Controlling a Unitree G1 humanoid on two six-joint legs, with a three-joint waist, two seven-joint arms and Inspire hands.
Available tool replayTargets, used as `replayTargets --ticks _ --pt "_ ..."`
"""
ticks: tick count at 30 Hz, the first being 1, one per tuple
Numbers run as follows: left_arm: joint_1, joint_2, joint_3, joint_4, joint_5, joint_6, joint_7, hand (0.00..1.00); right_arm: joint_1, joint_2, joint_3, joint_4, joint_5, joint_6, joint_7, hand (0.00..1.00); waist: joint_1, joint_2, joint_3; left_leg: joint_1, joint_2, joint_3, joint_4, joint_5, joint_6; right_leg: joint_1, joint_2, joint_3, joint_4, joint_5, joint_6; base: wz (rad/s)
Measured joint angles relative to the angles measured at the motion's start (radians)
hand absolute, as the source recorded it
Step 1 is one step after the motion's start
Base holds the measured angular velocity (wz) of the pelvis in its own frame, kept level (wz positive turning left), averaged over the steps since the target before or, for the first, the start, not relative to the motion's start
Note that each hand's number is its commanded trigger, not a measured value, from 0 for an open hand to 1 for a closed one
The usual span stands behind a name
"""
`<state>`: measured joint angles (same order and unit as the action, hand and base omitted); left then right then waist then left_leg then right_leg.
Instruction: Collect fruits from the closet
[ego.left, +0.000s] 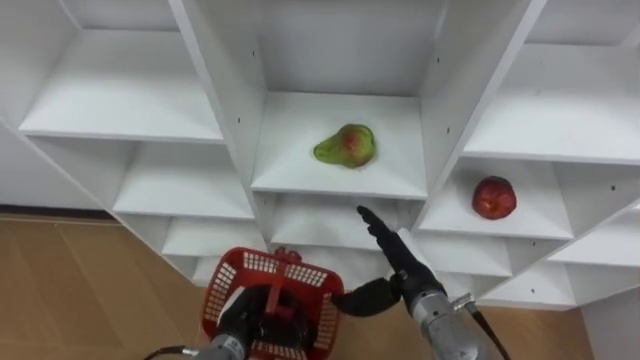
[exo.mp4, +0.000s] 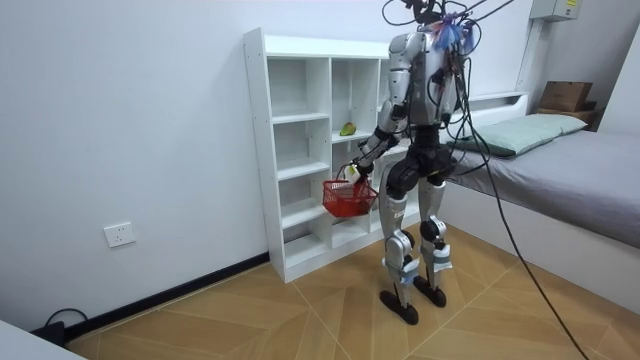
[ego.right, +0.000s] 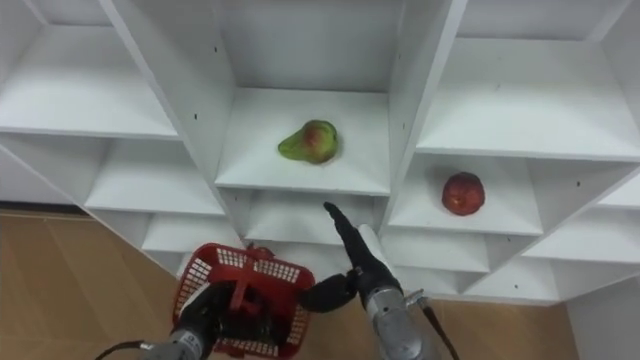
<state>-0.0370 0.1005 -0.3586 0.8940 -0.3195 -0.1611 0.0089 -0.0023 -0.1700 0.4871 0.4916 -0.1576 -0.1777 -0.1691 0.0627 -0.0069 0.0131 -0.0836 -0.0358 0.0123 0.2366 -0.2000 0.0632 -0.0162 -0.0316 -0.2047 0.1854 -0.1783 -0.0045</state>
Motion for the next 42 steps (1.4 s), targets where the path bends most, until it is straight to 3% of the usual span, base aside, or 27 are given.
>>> replayTargets --ticks 5,10,19,26,30,33,37,42 --pt "0.013 -0.001 0.015 0.002 -0.005 0.0 0.008 1.0 0.019 -0.027 0.001 -0.078 -0.233 0.001 -0.024 0.0 0.01 -0.025 -0.0012 0.026 0.0 -0.004 -0.005 0.0 -0.001 0.025 0.002 0.008 0.001 0.0 0.0 0.0" --pt "0.013 0.002 -0.002 -0.012 -0.043 0.001 0.009 1.0 0.031 -0.035 0.002 -0.147 -0.31 0.005 -0.049 0.0 0.014 -0.053 -0.0047 0.04 -0.002 -0.019 0.001 0.001 -0.002 0.047 0.004 0.01 0.0 0.0 0.0 0.1" --pt "0.016 0.002 -0.005 -0.012 -0.042 0.001 0.018 1.0 0.054 -0.074 0.003 -0.353 -0.427 0.004 -0.107 0.0 0.029 -0.053 -0.0031 0.072 -0.006 -0.02 -0.015 0.002 -0.001 0.07 0.001 0.011 -0.002 0.0 0.0 -0.01" --pt "0.051 0.011 0.041 -0.01 -0.029 0.011 0.008 1.0 0.057 -0.114 -0.007 -0.43 -0.434 0.004 -0.12 0.0 0.05 -0.061 0.001 0.093 -0.007 -0.019 -0.035 0.003 -0.001 0.089 0.002 0.008 -0.017 0.0 0.0 0.0" --pt "0.056 0.026 0.071 -0.049 -0.038 0.043 -0.001 1.0 0.002 -0.114 -0.04 -0.435 -0.418 0.006 -0.12 0.0 0.048 -0.079 0.0078 0.096 -0.008 -0.028 -0.032 0.004 -0.001 0.097 0.001 0.008 -0.019 0.0 0.0 0.1" --pt "0.056 0.029 0.092 -0.099 -0.032 0.044 -0.001 1.0 -0.032 -0.12 -0.08 -0.435 -0.388 0.006 -0.12 0.0 0.048 -0.096 0.0096 0.105 -0.012 -0.046 -0.03 0.004 -0.001 0.113 -0.001 0.007 -0.019 0.0 0.0 0.21" --pt "0.069 0.038 0.119 -0.118 -0.021 0.047 -0.002 1.0 -0.041 -0.124 -0.124 -0.436 -0.339 0.008 -0.113 0.0 0.052 -0.124 0.0023 0.109 -0.014 -0.063 -0.032 0.004 -0.001 0.122 -0.001 -0.001 -0.018 -0.002 0.003 0.13" --pt "0.087 0.06 0.145 -0.135 0.018 0.092 0.0 1.0 -0.126 -0.17 -0.177 -0.392 -0.216 0.051 -0.109 0.0 0.049 -0.132 0.0021 0.108 -0.014 -0.075 -0.031 0.004 -0.001 0.128 0.0 -0.019 -0.018 -0.002 0.003 0.09"
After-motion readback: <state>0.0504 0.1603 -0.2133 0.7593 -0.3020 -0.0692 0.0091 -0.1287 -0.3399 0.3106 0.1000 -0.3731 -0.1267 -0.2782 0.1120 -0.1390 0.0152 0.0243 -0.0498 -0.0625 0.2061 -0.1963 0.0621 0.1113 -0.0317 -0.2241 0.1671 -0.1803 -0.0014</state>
